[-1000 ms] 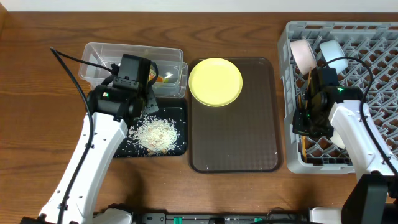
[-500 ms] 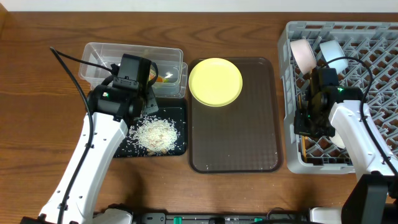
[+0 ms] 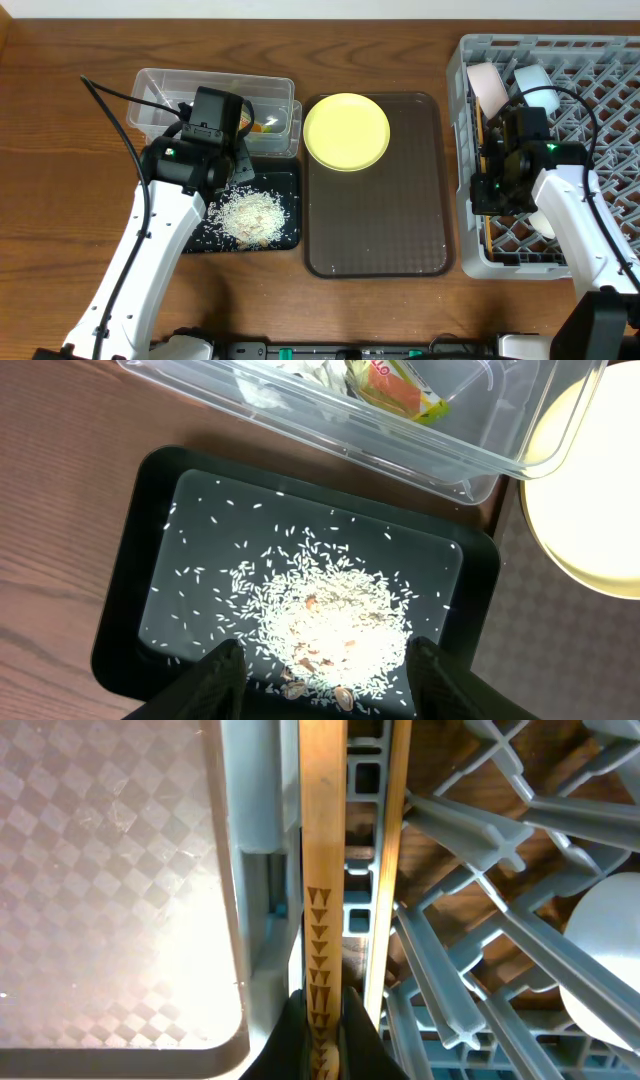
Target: Sort waste into correct bins and load items into the dishwasher rack
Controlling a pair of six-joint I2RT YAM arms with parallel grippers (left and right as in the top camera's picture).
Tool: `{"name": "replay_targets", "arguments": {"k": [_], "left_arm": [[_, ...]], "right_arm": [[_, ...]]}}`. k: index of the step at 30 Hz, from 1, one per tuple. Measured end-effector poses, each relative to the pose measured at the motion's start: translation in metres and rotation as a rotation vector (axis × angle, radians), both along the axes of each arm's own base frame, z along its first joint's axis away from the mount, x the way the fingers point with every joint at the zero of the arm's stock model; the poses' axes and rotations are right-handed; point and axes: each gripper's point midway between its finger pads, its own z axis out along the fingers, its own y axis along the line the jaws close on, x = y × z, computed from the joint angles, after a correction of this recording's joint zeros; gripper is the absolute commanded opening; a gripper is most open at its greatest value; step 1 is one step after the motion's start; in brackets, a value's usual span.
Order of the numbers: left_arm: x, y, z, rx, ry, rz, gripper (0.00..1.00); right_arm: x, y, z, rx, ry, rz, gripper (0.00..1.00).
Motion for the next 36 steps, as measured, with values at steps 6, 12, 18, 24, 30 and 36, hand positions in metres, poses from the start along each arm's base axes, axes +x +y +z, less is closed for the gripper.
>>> {"name": "replay_targets", "arguments": {"k": [6, 12, 18, 24, 30, 36], "left_arm": [[0.000, 0.000, 0.000, 0.000, 0.000, 0.000, 0.55], [0.000, 0.000, 0.000, 0.000, 0.000, 0.000, 0.55], [0.000, 0.000, 0.000, 0.000, 0.000, 0.000, 0.55], [0.000, 0.000, 0.000, 0.000, 0.000, 0.000, 0.55], [0.000, 0.000, 0.000, 0.000, 0.000, 0.000, 0.55], [0.000, 0.000, 0.000, 0.000, 0.000, 0.000, 0.55]], "right_arm": [[-0.004, 0.000, 0.000, -0.001, 0.018, 0.011, 0.01], [-0.012, 0.000, -0.006, -0.001, 0.042, 0.001, 0.01], [-0.021, -0.002, -0.016, -0.007, 0.070, -0.028, 0.06], [-0.011, -0.007, -0.015, -0.037, 0.029, -0.047, 0.39], [0.000, -0.005, -0.012, -0.025, -0.022, -0.043, 0.40], [0.000, -0.005, -0.011, -0.022, -0.026, -0.045, 0.38]]}}
